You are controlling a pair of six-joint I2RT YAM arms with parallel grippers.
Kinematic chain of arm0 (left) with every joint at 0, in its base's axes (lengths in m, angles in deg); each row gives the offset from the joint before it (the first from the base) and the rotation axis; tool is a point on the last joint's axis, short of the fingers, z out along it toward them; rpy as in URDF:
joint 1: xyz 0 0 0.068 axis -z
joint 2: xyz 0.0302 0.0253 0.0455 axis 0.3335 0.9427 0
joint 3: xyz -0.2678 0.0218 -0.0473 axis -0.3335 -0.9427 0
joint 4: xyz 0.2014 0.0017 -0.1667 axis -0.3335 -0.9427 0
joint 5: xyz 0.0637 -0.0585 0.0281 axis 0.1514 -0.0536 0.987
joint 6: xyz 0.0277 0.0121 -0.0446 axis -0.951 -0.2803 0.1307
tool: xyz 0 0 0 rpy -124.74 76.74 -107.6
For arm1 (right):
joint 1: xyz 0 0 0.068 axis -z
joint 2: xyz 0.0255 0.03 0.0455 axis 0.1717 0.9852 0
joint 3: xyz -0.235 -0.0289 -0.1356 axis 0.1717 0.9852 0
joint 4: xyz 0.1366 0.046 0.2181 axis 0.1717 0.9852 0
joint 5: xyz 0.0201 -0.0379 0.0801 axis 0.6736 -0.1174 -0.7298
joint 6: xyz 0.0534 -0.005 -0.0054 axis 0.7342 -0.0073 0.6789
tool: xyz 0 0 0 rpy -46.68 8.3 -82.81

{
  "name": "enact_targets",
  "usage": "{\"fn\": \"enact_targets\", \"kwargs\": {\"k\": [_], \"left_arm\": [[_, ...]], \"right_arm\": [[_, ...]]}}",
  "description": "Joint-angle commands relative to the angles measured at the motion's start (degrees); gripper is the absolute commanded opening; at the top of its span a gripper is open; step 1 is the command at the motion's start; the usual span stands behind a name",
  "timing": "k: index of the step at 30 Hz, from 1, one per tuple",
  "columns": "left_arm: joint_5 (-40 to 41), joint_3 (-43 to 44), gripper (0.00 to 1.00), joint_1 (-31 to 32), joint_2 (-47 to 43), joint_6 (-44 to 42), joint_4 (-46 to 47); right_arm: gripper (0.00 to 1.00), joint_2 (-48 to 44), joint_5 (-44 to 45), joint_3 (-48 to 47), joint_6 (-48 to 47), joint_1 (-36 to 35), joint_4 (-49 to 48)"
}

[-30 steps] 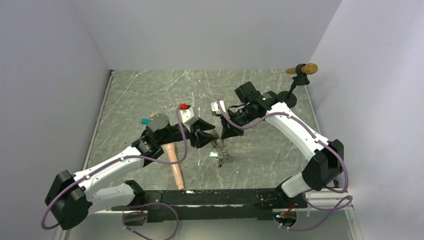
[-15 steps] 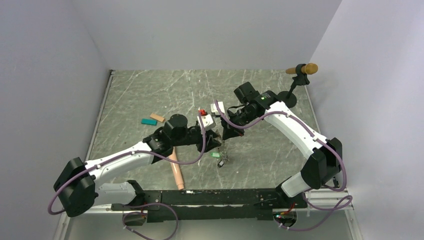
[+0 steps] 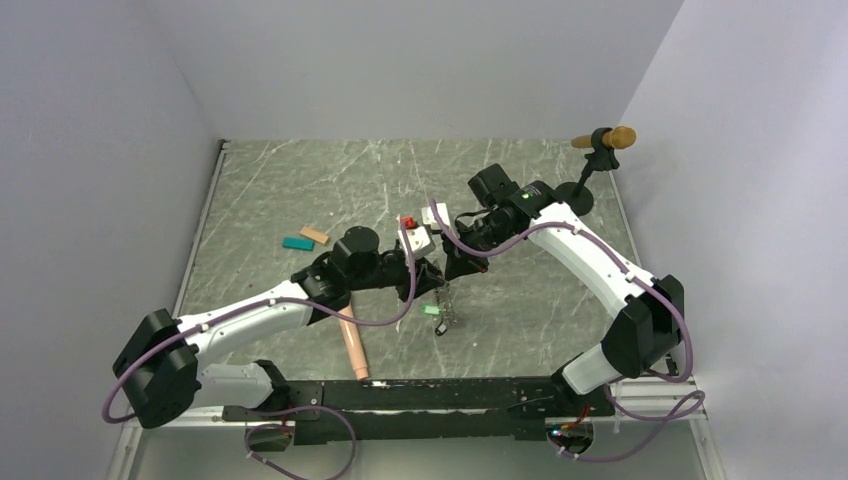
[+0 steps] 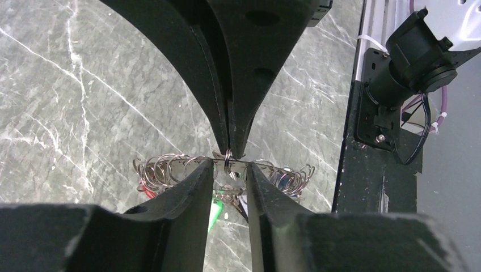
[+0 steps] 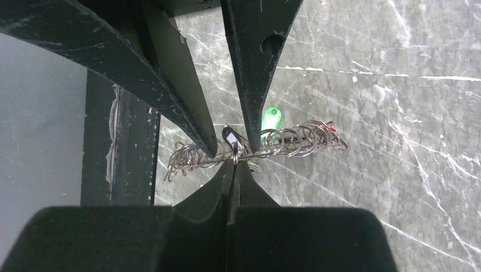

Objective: Put the keys on the keyring

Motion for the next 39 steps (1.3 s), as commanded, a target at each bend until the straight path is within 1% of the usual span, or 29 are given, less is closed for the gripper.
{"fn": "enact_targets", "kwargs": {"k": [1,3,5,10,11,15,18,19,22,23,26,27,30,33,36,39], "left_arm": [[-1.5,3.0,0.31,0.4,1.4,0.2,3.1],[-2.4,3.1,0.3,0.4,2.0,0.7,3.8],[-3.2,3.3,0.25,0.5,2.6,0.9,4.2],[-3.9,3.5,0.02,0.5,3.2,0.9,4.2],[-3.9,3.5,0.0,0.5,3.3,0.9,4.1],[-4.7,3.9,0.0,0.5,3.7,0.7,3.8],[-4.3,1.7,0.0,0.5,2.4,1.9,7.2],[-3.6,0.3,0.0,0.5,1.5,2.6,9.2],[-0.7,-4.4,0.0,0.0,-1.8,5.4,15.4],[-0.4,-5.9,0.0,-0.4,-2.8,6.4,17.6],[-0.1,-10.7,0.0,-1.9,-5.7,10.3,24.4],[-0.3,-12.6,0.0,-2.4,-6.7,11.9,29.0],[0.6,-18.5,0.0,-3.6,-7.9,17.5,41.9],[3.4,-24.3,0.0,-3.9,-6.9,22.2,56.2],[5.2,-26.9,0.0,-3.8,-3.4,26.4,70.1],[6.3,-27.0,0.0,-3.8,0.2,29.4,78.2]], "right_arm": [[0.0,-0.1,-2.6,-2.9,-1.1,-0.1,0.9],[0.0,-0.1,-2.8,-2.9,-1.0,-0.1,0.7],[0.0,-0.1,-3.0,-2.9,-1.1,-0.1,0.8],[0.0,0.0,-3.4,-2.8,-1.2,-0.1,1.0],[0.0,-0.1,-3.5,-2.9,-1.3,-0.1,1.1],[0.0,0.1,-4.1,-2.9,-1.3,-0.1,1.2],[0.0,0.0,-4.4,-2.6,-0.5,-0.1,0.3],[0.02,0.0,-4.6,-2.5,-0.2,0.0,-0.1],[0.21,0.0,-5.8,-2.3,0.1,0.5,-0.2],[0.26,0.0,-6.5,-2.3,-0.1,0.8,0.1],[0.36,-0.7,-9.2,-2.4,-0.9,2.3,0.6],[0.39,-1.0,-10.3,-2.3,-1.1,2.7,0.7],[0.43,-1.9,-13.7,-1.6,-2.5,3.9,0.9],[0.45,-2.9,-16.9,-0.5,-3.7,4.4,0.1],[0.45,-4.1,-19.8,1.2,-3.2,5.1,-3.0],[0.45,-6.3,-22.1,4.0,-1.4,5.2,-8.2]]}}
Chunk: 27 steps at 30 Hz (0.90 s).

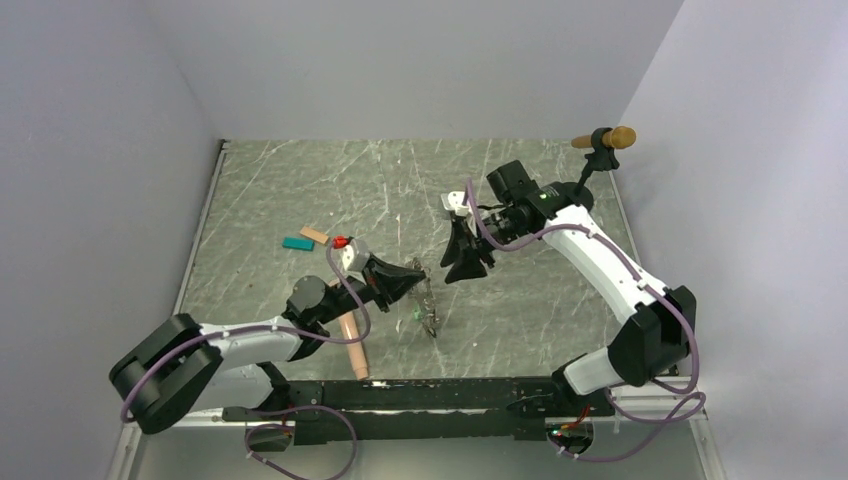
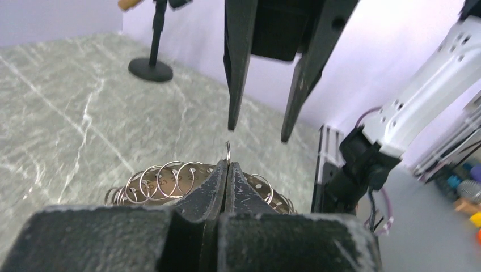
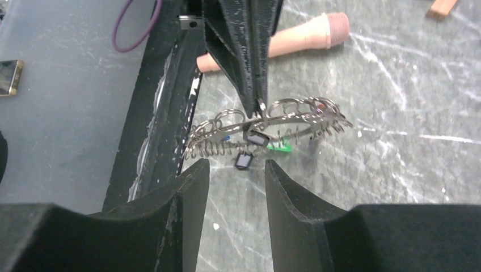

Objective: Put the keys on the keyring

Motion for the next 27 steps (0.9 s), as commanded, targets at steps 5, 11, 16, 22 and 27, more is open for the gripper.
{"fn": "enact_targets", "kwargs": {"k": [5,11,16,22,27], "left_arm": [[3.1,2.9,0.0,0.0,6.0,11.2,30.3],[0.3,4.2,0.0,-0.1,4.3,11.2,29.8],[-1.1,4.7,0.0,-0.3,3.7,12.0,29.8],[-1.3,4.9,0.0,-0.3,3.5,12.0,29.5],[-0.8,4.8,0.0,-0.2,3.3,11.8,29.7]], "right_arm": [[0.48,-6.4,-8.6,5.0,3.3,0.4,-16.0],[0.49,-5.5,-9.9,4.1,4.8,0.3,-18.1],[0.49,-5.9,-10.6,5.7,7.0,0.3,-20.8],[0.43,-6.0,-12.4,7.0,9.0,-0.4,-22.4],[0.44,-5.7,-11.9,7.7,10.8,-0.6,-23.7]]}}
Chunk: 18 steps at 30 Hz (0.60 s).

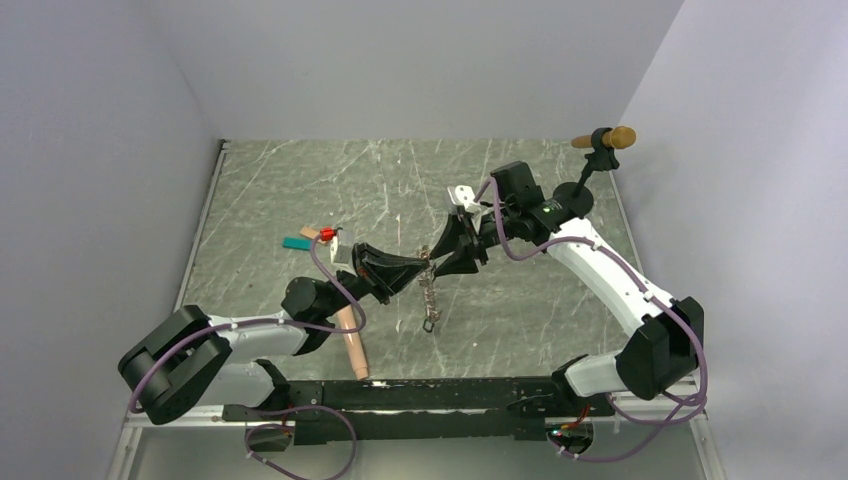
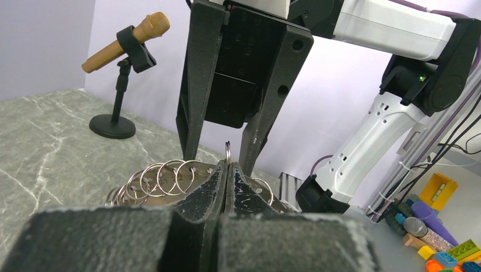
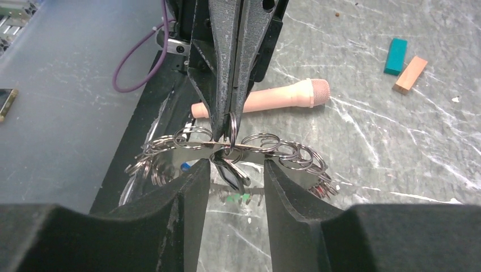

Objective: Put the keys on the keyring

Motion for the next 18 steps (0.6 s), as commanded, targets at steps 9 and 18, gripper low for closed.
{"fn": "enact_targets", "kwargs": {"k": [9,18], "left_arm": [[-0.6,2.6,0.0,-0.3,-1.6,0.9,11.4],[-1.0,1.5,0.0,-0.5,-3.0,-0.2,8.4]], "right_arm": [[0.39,-0.4,-2.9,1.8,5.0,-1.3,-6.5],[0.26,-1.2,-0.6,-0.1,3.4,-1.1,-4.0]]}}
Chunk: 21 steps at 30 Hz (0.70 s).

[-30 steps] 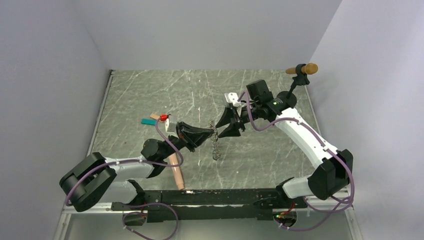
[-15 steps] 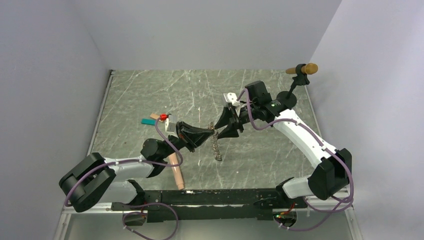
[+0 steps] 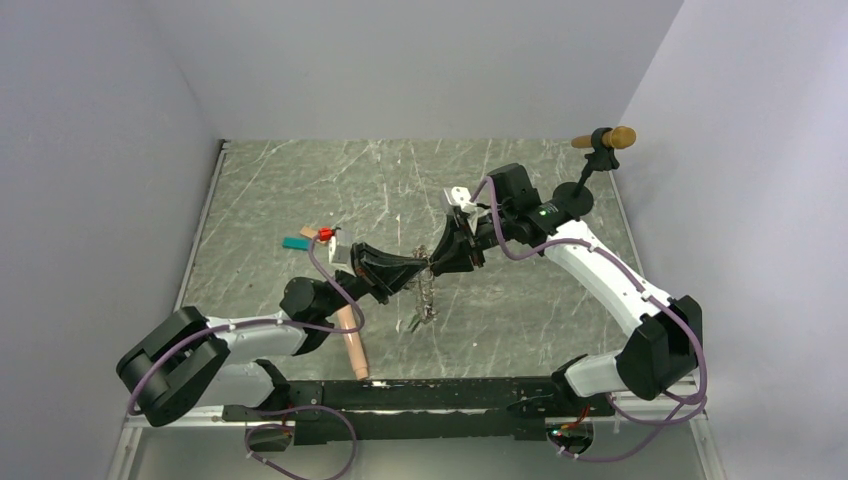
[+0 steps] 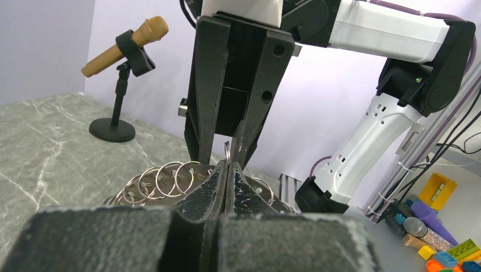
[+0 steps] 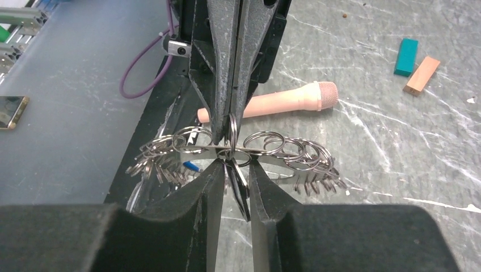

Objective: Put the keys on the keyring

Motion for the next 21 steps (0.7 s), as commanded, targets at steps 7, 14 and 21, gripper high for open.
{"fn": "enact_targets", "kwargs": {"k": [7,14,21], "left_arm": [[-0.8,0.0,0.0,-0.5,-5.8,-2.5,2.2],[-1.2,-0.8,0.0,-1.2,-6.5,-3.1,-0.3],[-2.2,-1.3,0.0,-2.6,-5.8,-2.6,-2.3]], "right_arm": [[0.24,-2.1,0.5,-2.5,-1.6,2.2,0.7],[0.24,-3.2,0.1,-3.2,-0.6,4.5,1.1],[0.07,-4.6,-1.3,-2.6,2.7,8.3,-1.0]]}}
